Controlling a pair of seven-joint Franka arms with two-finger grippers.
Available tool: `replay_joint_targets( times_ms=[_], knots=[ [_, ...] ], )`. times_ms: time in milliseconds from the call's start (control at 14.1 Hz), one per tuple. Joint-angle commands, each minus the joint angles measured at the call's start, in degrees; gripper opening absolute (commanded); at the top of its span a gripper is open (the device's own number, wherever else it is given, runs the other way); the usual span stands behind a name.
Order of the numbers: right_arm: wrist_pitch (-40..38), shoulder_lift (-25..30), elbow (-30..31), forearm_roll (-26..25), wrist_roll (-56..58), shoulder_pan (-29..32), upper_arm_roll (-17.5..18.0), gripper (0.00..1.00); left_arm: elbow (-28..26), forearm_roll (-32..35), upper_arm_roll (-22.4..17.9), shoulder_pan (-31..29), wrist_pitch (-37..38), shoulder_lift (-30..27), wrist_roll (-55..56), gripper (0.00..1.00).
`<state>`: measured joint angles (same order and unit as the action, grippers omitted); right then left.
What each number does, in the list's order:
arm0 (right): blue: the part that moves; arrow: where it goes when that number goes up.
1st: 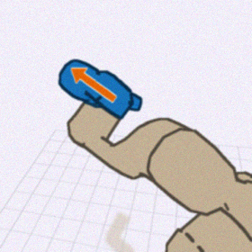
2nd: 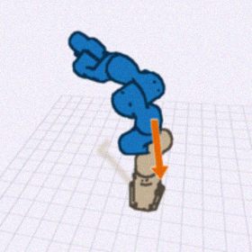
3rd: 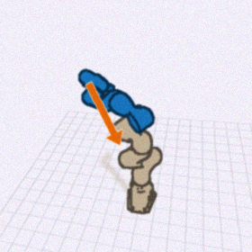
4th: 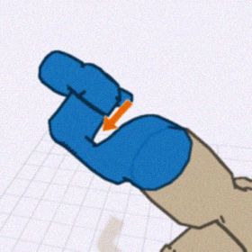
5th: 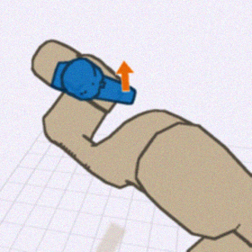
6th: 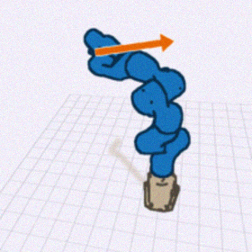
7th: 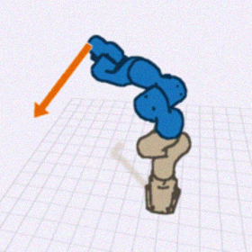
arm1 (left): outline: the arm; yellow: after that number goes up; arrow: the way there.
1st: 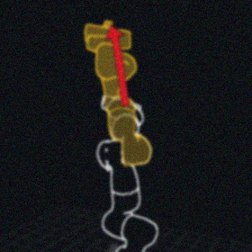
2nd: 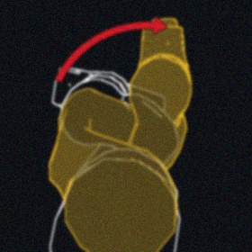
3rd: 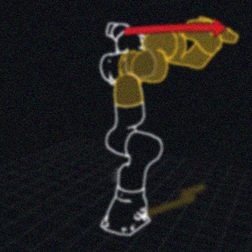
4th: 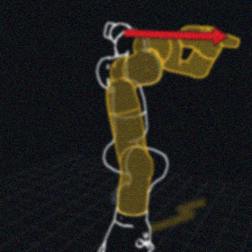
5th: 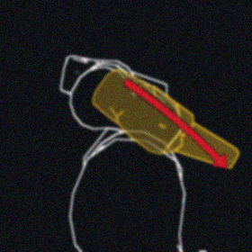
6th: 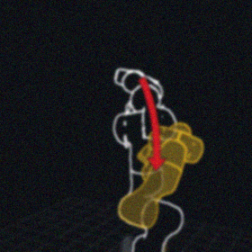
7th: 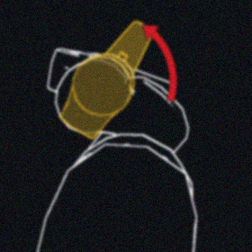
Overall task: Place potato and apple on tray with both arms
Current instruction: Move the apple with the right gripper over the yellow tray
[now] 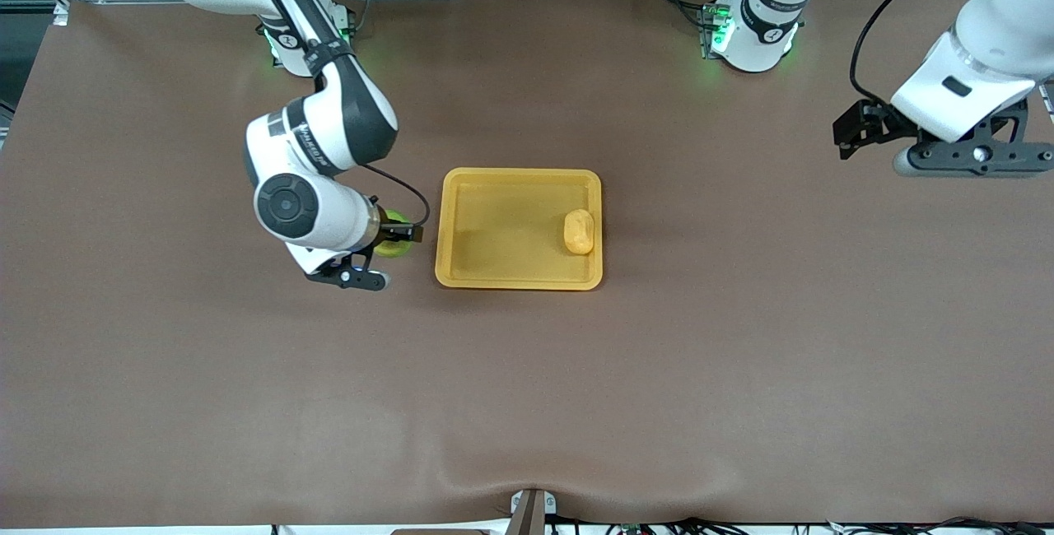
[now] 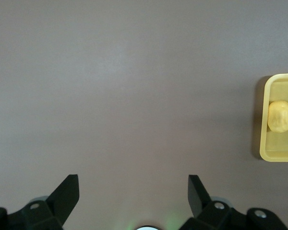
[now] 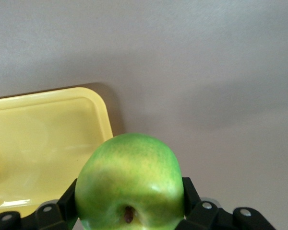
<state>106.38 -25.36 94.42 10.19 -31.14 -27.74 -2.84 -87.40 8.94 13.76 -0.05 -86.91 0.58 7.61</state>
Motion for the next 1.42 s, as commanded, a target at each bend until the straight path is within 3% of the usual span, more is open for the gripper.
replay_joint_targets(
  times_ms=[0,354,708,1346],
  knots=[
    [2.33,-1.09,0.15,1.06,-4.45,-3.02,-0.59,0.00,-1.55,-1.03,-0.05,-1.09,1.47,-2.60,-1.64,1.00],
    [6.29,-3.03,2.17,2.56,-8.14,-6.71,-0.59,0.00,-1.99,-3.92,-0.05,-4.50,1.48,-4.97,-2.86,1.00],
    [9.54,-5.58,2.96,2.56,-13.06,-10.14,-0.68,0.00,-6.46,-4.90,-1.98,-3.56,1.48,-8.75,-4.98,1.00],
    [14.38,-9.79,2.96,2.56,-16.67,-12.95,-0.59,0.00,-6.29,-6.66,-1.89,-3.99,1.39,-8.06,-4.89,1.00]
  ],
)
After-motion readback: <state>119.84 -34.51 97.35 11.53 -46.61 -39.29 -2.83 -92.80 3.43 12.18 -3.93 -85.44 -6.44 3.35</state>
